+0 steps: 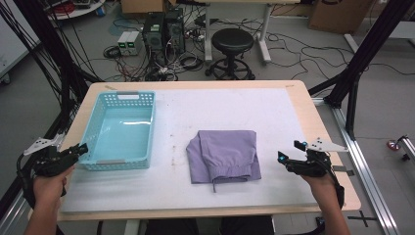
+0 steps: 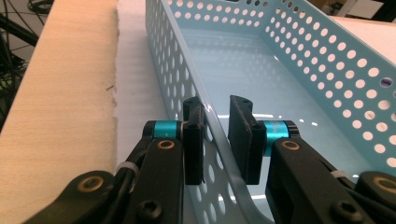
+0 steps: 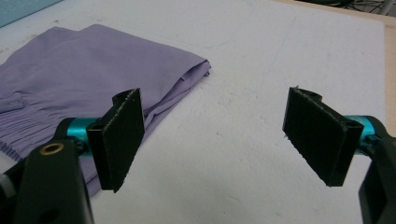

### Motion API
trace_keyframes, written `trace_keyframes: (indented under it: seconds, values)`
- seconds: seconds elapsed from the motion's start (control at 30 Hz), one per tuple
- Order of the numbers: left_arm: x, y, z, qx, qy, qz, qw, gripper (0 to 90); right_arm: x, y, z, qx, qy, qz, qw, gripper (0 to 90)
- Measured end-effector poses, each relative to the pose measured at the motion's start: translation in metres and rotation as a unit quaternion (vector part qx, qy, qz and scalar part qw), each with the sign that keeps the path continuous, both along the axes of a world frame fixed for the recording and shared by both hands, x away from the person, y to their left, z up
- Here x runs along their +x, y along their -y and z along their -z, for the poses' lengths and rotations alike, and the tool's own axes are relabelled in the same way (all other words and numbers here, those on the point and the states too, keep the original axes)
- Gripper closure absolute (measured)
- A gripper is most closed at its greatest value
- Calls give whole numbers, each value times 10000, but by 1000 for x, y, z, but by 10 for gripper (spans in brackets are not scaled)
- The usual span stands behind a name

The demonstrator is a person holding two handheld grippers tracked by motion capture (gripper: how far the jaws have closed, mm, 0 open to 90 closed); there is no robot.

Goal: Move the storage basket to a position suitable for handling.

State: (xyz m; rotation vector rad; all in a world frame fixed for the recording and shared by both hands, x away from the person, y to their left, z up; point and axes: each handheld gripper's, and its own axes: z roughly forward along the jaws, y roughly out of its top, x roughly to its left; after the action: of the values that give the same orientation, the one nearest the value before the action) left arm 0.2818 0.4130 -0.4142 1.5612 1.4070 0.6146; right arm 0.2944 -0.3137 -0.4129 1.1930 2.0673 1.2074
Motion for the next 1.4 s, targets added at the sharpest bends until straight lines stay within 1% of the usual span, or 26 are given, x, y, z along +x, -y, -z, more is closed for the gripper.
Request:
trace_keyframes:
  seconds: [0.1, 0.23, 0.43, 0.63, 0.7, 0.73, 0.77, 0.8, 0.83, 0.9, 1.0, 1.1, 1.17, 1.27, 1.4]
  values:
    - [-3, 2, 0, -18, 40, 26, 10000, 754, 0, 0, -1, 12, 4, 8, 10000, 210]
    - [-8, 4, -1, 8, 71, 109, 9999, 747, -1, 0, 0, 14, 3, 10, 10000, 210]
    - [-12, 3, 2, -16, 41, 159, 9999, 747, -1, -1, -1, 18, -1, -4, 10000, 210]
    - [-12, 3, 4, -7, -19, 120, 9999, 742, -1, 0, -1, 11, 8, 5, 10000, 210]
    - [-12, 3, 4, 45, -41, 133, 9999, 735, -1, 0, 0, 12, 3, 4, 10000, 210]
    - [-12, 3, 4, 36, -45, 96, 9999, 722, -1, 0, -1, 15, -1, 8, 10000, 210]
    - [-12, 3, 3, -22, -31, -5, 10000, 654, -1, 0, -1, 14, 1, 11, 10000, 210]
    - [-12, 3, 1, -106, 11, -143, 9998, 554, -1, -1, -1, 13, 1, 5, 10000, 210]
    - [-12, 3, -2, -185, 115, -275, 9994, 488, -1, -1, -1, 10, 6, -3, 10000, 210]
    - [-13, 5, -8, -345, 351, -407, 9980, 424, -1, -1, -1, 5, 2, 3, 10000, 210]
    - [-14, 12, -18, -435, 680, -388, 9960, 343, 0, -2, -1, -18, 23, -6, 10000, 210]
    - [-15, 22, -26, -489, 936, -325, 9939, 276, -1, -2, -2, -11, 34, -2, 10000, 210]
    - [-14, 30, -28, -514, 1073, -231, 9926, 206, -1, -2, -3, -8, 55, 3, 10000, 210]
    - [-13, 41, -31, -497, 1226, -93, 9912, 200, -2, -1, -4, 2, 74, 12, 10000, 210]
    - [-10, 51, -32, -476, 1307, 70, 9903, 200, -3, 2, -5, 5, 117, 49, 9999, 210]
